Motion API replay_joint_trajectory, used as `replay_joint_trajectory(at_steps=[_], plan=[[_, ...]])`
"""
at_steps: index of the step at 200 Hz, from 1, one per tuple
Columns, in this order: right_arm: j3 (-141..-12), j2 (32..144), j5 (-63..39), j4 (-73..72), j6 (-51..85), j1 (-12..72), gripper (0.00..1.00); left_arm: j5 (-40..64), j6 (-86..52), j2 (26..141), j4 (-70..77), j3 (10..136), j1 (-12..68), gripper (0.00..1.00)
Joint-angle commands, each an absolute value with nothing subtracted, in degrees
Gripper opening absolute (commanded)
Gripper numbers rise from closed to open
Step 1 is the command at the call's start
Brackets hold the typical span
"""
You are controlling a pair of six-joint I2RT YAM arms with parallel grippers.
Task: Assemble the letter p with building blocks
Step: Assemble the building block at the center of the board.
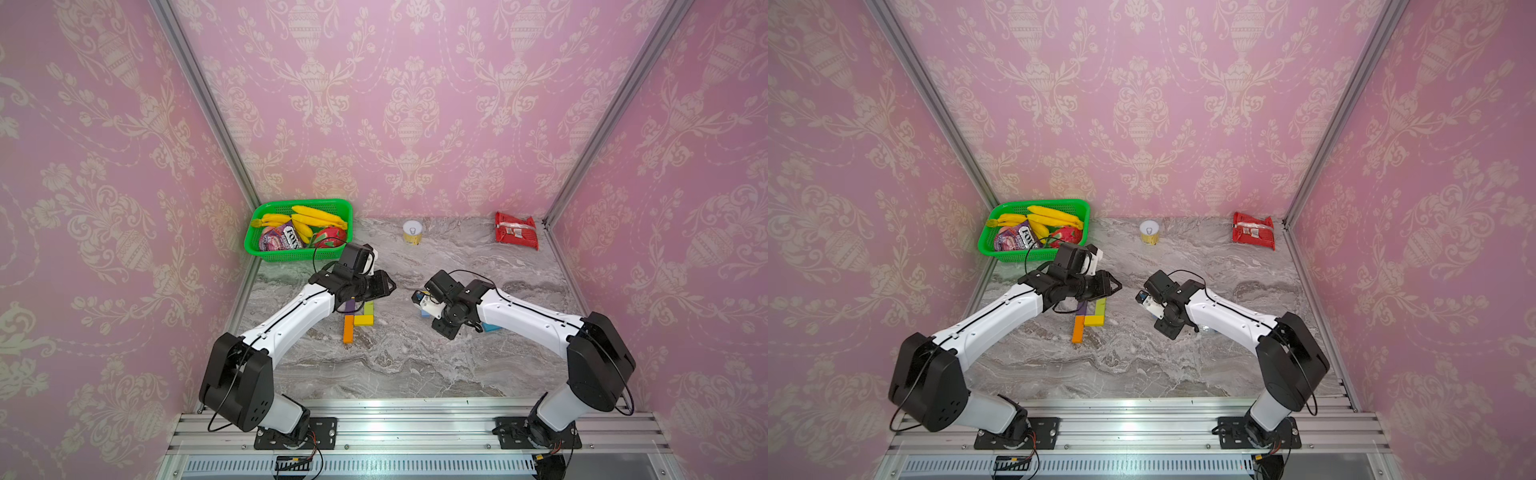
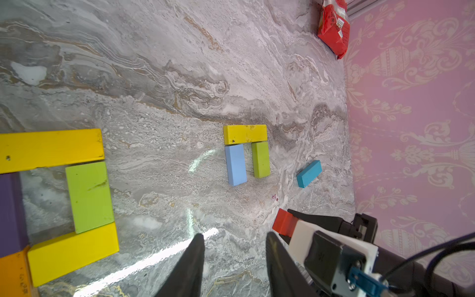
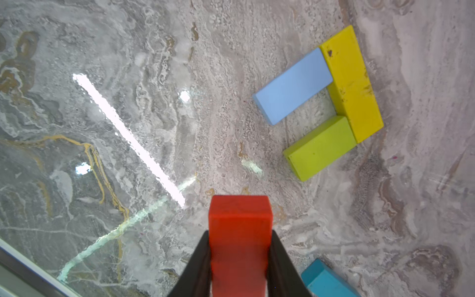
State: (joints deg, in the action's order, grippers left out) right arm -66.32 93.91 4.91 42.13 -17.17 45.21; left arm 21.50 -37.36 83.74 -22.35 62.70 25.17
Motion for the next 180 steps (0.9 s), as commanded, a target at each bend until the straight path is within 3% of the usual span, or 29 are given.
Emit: replay_joint_trajectory(at_steps=[1, 77, 118, 154, 180], plan=[[-63.3, 96.7, 5.3, 39.5, -18.5, 48.2, 0.1, 19.7, -38.0, 82.4, -23.6, 61.1, 23.8, 0.43], [-60.8, 100.8, 5.1, 31.8, -13.0, 50.6, 0.16, 21.6, -36.7, 84.4, -25.0, 61.8, 23.6, 0.4], [-60.2, 99.5, 7.9, 31.5, -10.9, 50.9, 0.42, 23.5, -36.8, 85.9, -24.8, 60.7, 23.7, 0.39], [-55.9, 90.4, 8.5, 25.0, -4.1, 51.6, 0.67, 24.5, -36.5, 87.0, -24.9, 60.7, 24.1, 0.39], [-53.6, 84.3, 9.0, 23.9, 2.4, 51.6, 0.69, 25.4, -35.9, 88.9, -25.5, 61.5, 25.0, 0.39]])
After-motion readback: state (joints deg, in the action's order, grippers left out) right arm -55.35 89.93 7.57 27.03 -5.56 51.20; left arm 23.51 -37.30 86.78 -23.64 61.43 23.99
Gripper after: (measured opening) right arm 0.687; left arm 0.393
